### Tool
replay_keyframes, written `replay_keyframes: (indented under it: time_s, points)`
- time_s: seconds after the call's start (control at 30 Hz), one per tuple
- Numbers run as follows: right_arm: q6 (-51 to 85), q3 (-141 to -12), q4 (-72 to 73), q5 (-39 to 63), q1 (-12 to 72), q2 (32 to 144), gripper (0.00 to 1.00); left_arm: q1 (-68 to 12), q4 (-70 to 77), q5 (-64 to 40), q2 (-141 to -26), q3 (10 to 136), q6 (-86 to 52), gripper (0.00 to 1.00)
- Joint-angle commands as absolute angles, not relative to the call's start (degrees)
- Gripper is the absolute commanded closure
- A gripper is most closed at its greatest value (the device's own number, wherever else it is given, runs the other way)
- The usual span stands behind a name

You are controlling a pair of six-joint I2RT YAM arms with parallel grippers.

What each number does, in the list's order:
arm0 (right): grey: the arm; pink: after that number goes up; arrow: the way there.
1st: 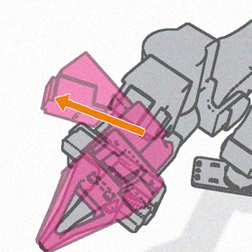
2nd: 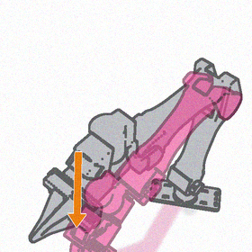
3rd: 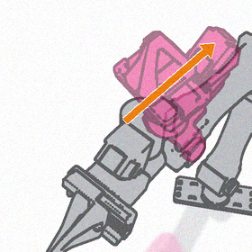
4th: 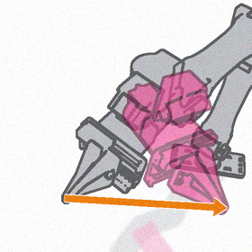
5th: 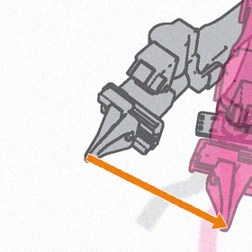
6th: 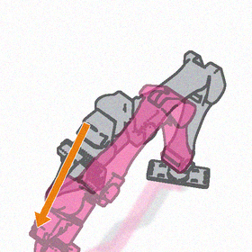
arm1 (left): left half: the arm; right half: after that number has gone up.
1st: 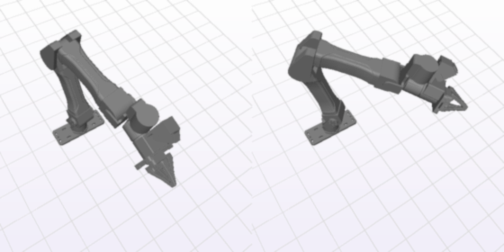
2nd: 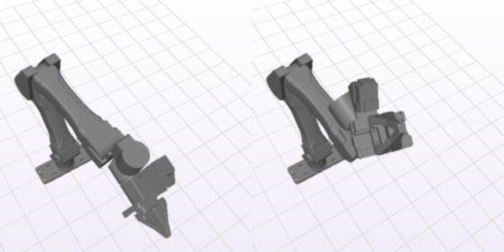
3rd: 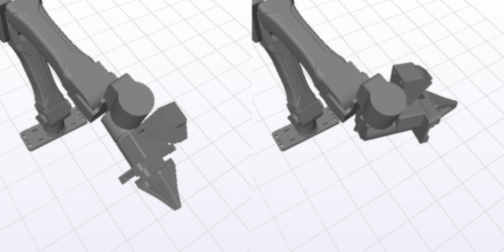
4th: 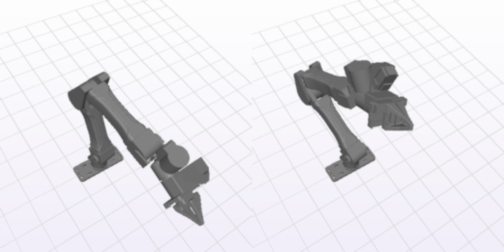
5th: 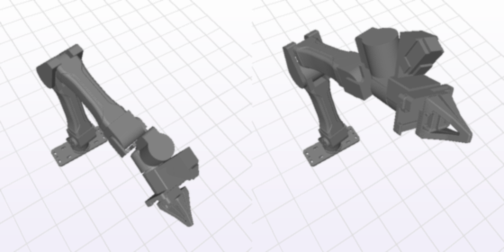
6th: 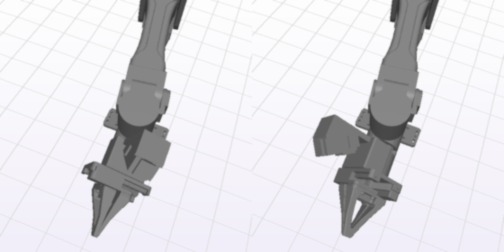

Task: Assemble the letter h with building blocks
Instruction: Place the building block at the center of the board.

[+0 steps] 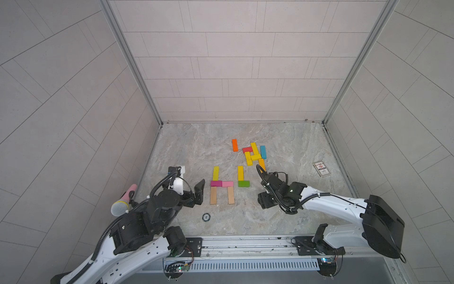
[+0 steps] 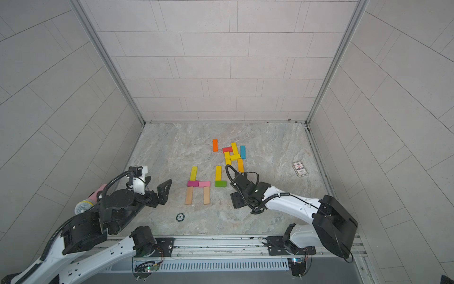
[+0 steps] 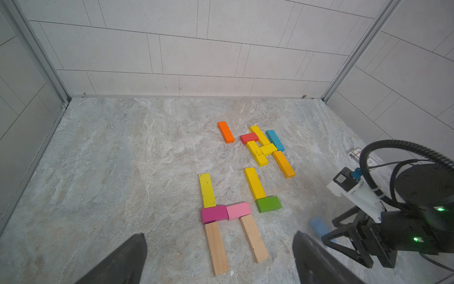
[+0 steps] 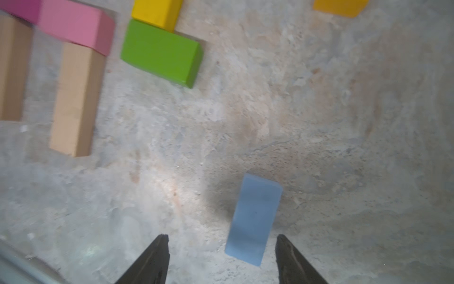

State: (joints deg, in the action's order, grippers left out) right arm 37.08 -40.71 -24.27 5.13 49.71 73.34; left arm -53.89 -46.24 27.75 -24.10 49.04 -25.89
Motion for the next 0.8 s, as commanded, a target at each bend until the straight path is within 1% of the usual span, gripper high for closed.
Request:
replay_keyframes:
  time_s: [0.0,0.13,0.3,0.37,0.63,0.77]
  points:
    - [41.6,-40.2,-20.8,12.3,52.4,73.0,0.29,-53.7,-46.9,28.6,-23.4,48.7,-25.3,0.00]
    - [44.8,-39.3,-15.5,15.6,56.7,77.4,0.29,-53.7,-46.9,28.6,-23.2,48.7,-25.2,0.00]
    - [46.7,-38.5,-10.8,14.8,58.5,82.1,0.29,-53.7,-46.9,28.6,-22.8,48.6,-25.4,0.00]
    - [47.1,-38.3,-11.6,12.1,58.3,83.3,0.29,-53.7,-47.0,28.6,-22.9,48.6,-25.4,0.00]
    - [51.3,-33.7,-14.7,5.7,53.0,84.2,0.29,-53.7,-46.9,28.3,-22.7,48.6,-25.5,0.00]
    - [52.7,-31.7,-17.6,1.7,49.1,81.4,0.29,-53.7,-46.9,28.2,-22.4,48.4,-25.6,0.00]
